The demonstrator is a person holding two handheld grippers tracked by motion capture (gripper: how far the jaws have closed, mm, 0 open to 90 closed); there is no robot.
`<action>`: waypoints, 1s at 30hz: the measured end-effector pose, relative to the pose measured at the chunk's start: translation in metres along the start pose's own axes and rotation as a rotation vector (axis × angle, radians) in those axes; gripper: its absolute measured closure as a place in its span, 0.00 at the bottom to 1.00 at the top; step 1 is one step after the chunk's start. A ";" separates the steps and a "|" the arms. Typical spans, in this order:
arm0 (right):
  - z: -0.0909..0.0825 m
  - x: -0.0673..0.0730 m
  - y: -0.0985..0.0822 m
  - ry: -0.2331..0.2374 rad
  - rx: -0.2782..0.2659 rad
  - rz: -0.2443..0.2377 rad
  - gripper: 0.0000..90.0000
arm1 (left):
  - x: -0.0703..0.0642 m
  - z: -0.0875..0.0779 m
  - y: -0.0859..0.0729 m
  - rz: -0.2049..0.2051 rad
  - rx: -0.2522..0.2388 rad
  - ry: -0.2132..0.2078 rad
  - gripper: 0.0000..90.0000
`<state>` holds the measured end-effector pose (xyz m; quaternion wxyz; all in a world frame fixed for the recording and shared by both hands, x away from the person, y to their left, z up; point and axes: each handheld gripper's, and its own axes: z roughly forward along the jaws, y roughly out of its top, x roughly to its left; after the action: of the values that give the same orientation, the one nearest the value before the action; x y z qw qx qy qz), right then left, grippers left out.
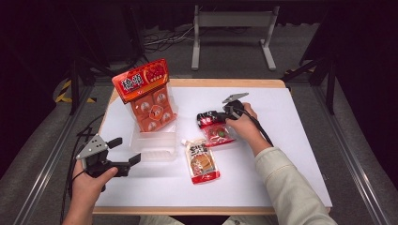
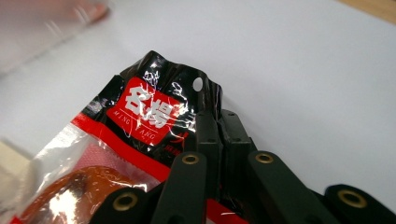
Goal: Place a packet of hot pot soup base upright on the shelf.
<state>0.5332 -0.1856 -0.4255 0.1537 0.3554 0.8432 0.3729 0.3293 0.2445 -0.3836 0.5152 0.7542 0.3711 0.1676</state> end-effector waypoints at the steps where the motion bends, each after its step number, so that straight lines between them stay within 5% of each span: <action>1: -0.007 0.000 0.003 0.006 -0.017 -0.002 0.99 | 0.000 0.001 0.000 0.000 0.000 -0.003 0.06; 9: -0.042 0.003 0.016 0.047 -0.082 -0.008 0.99 | 0.000 0.003 0.003 0.002 -0.007 -0.007 0.06; 23: -0.087 0.002 0.023 0.200 -0.130 0.060 1.00 | 0.001 0.004 0.005 0.001 -0.013 -0.006 0.07; 30: -0.105 0.012 0.023 0.245 -0.171 0.040 1.00 | 0.002 0.005 0.006 0.000 -0.013 -0.011 0.07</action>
<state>0.4810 -0.2203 -0.3376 0.0717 0.3096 0.8136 0.4869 0.3359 0.2421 -0.3808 0.5220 0.7517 0.3674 0.1657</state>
